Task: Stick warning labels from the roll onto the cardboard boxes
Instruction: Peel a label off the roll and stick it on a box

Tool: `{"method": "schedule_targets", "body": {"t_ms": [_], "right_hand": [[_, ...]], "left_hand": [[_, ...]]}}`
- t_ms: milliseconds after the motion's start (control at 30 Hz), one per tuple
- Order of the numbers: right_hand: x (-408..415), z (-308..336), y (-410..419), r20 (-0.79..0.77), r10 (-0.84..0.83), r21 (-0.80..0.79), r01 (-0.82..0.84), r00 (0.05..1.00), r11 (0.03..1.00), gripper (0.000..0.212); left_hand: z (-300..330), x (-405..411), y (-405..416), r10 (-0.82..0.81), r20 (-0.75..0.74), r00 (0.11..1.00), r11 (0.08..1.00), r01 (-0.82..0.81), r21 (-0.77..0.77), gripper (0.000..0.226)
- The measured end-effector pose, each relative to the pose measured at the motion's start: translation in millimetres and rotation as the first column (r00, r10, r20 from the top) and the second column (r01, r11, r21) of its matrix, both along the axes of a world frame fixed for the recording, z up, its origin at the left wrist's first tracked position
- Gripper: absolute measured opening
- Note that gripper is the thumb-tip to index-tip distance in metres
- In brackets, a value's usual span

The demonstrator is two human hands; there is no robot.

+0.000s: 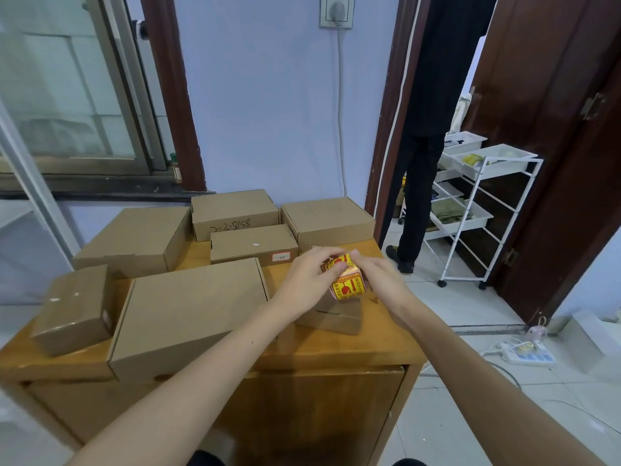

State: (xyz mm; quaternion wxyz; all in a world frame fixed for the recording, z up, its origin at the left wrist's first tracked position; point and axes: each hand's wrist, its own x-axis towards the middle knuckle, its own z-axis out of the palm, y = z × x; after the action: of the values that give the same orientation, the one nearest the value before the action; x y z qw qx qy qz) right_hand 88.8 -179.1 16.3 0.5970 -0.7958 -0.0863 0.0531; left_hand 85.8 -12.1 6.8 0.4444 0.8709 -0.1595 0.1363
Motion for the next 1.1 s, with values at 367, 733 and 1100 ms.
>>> {"method": "schedule_targets", "body": {"t_ms": [367,733,1100], "right_hand": [[-2,-2,7,0.068,0.082,-0.062,-0.078,0.994,0.995,0.021],[-1,-10,8,0.182,0.160,-0.237,-0.115,0.970,0.965,0.027],[-3,-11,7,0.168,0.153,-0.240,-0.110,0.974,0.965,0.021]], "left_hand": [[6,-6,8,0.106,0.083,0.991,0.991,-0.112,0.068,0.015],[8,-5,2,0.147,-0.012,0.989,0.989,-0.147,0.028,0.020],[7,-5,-1,0.168,-0.035,0.985,0.985,-0.166,0.055,0.017]]}}
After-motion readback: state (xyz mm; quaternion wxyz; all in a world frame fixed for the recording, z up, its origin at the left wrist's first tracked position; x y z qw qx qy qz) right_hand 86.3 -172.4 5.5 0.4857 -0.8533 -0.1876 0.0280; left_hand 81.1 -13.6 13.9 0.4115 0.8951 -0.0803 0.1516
